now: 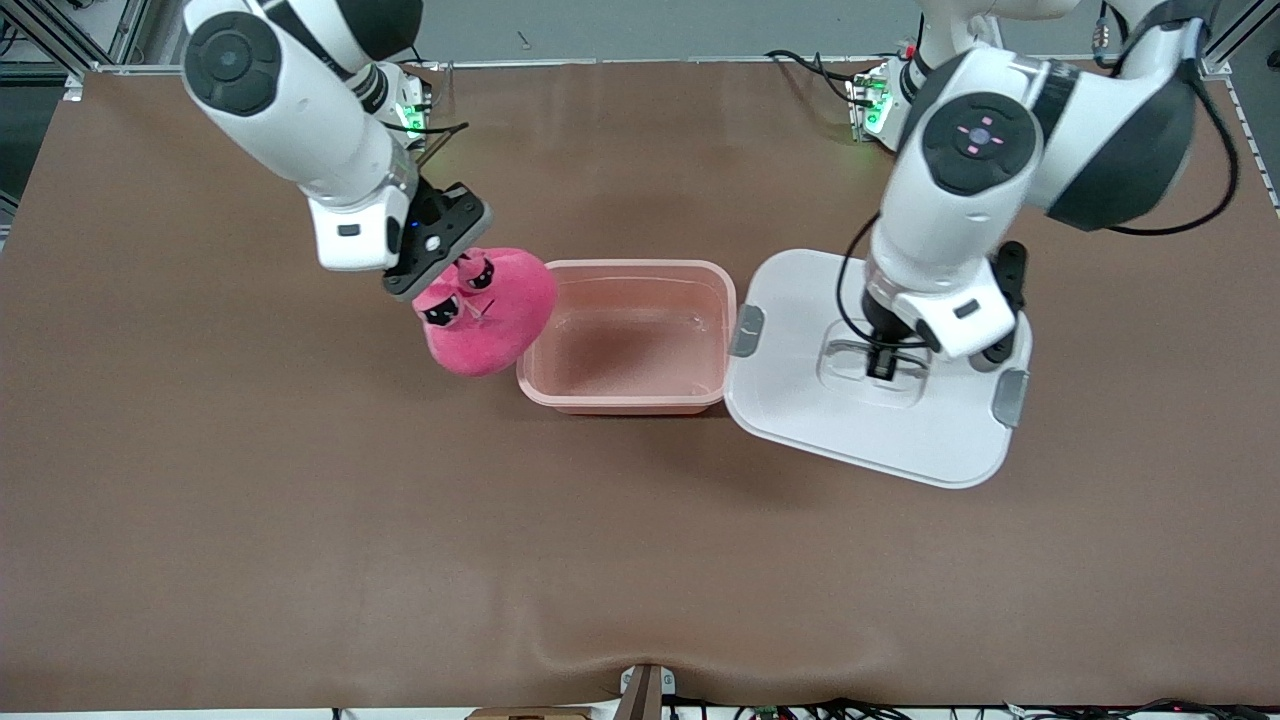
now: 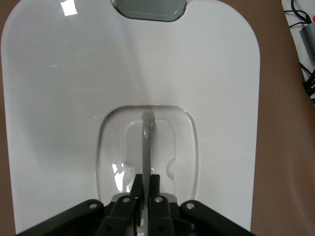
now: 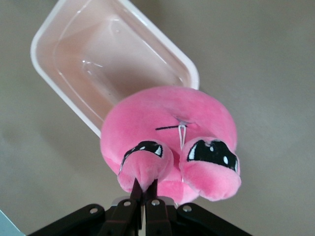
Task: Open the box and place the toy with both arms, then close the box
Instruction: 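Lift the lid off with the left gripper while the right gripper carries the toy, then lower the pink toy into the pink box and open the right gripper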
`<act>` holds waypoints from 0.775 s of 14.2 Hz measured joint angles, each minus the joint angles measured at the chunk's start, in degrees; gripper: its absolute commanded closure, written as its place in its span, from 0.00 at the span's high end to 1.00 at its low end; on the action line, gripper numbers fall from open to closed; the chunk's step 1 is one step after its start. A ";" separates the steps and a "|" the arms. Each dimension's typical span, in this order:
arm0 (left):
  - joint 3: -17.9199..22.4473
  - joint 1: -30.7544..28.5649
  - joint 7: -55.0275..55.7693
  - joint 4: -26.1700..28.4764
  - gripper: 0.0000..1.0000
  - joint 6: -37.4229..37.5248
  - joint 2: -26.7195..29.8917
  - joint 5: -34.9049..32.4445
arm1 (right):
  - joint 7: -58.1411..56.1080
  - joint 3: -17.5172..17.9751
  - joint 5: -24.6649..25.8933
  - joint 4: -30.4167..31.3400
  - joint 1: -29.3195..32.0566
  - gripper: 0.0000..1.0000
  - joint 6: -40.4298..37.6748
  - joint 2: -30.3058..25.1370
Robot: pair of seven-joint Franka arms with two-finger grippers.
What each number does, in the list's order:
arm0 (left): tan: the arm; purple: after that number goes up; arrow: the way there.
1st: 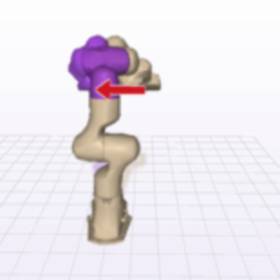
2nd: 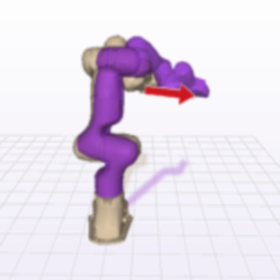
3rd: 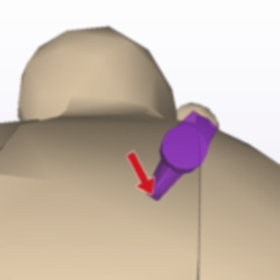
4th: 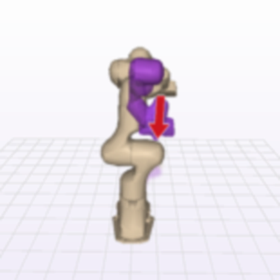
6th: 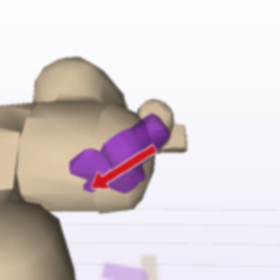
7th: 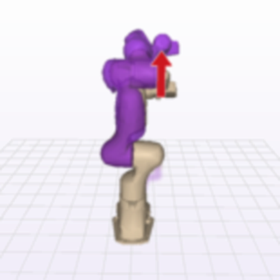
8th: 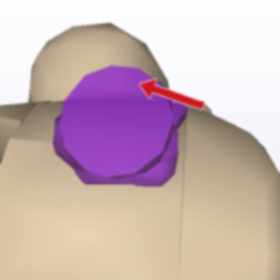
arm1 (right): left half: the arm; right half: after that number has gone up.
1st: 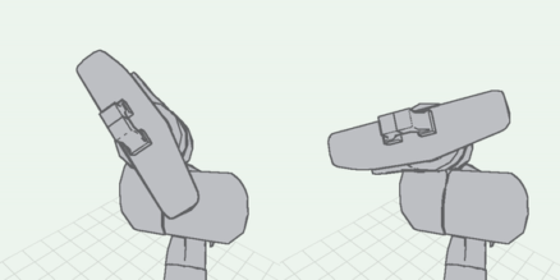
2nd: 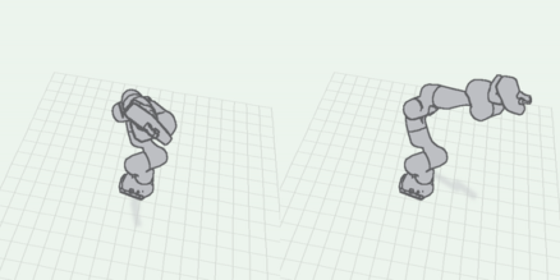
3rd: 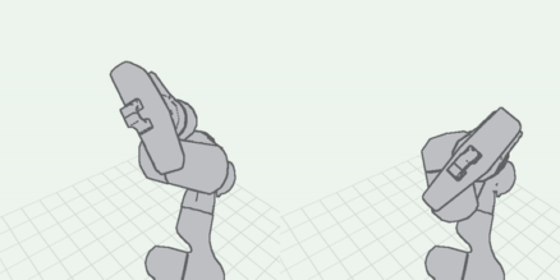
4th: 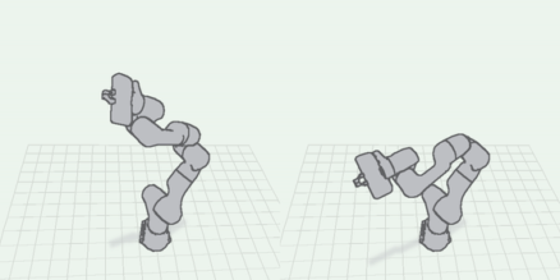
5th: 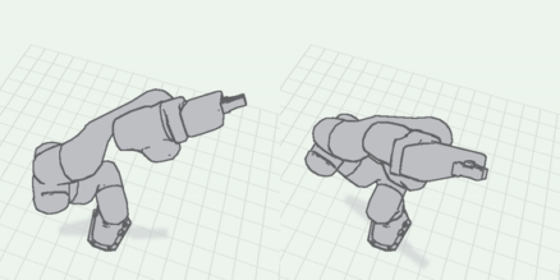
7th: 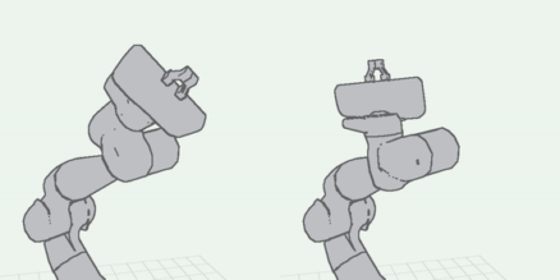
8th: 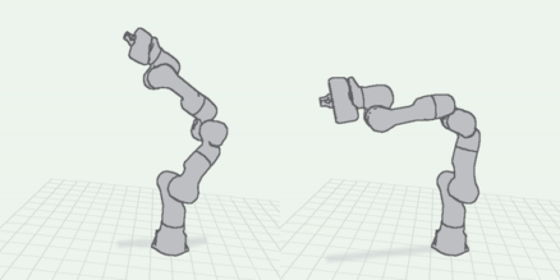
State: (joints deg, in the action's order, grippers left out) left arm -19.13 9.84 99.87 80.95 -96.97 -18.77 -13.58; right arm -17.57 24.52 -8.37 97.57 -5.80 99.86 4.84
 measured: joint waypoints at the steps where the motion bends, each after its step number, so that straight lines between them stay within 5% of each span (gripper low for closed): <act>1: 0.00 -1.52 -2.61 0.25 0.00 0.18 -0.02 0.02 | -1.03 1.15 0.74 -0.40 -0.13 0.00 0.77 0.44; 5: 0.01 -6.47 -10.62 0.94 0.00 0.29 -0.39 0.11 | -5.30 5.07 7.94 -1.17 -2.04 0.00 5.60 2.49; 11: -0.09 -8.51 -14.55 0.98 0.00 0.28 -0.89 0.14 | -26.85 5.67 8.89 -1.32 -2.44 0.00 10.14 3.34</act>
State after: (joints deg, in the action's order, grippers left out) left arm -19.23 1.33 85.32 81.93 -96.69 -19.66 -13.44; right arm -44.42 30.19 0.52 96.26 -8.24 110.01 8.18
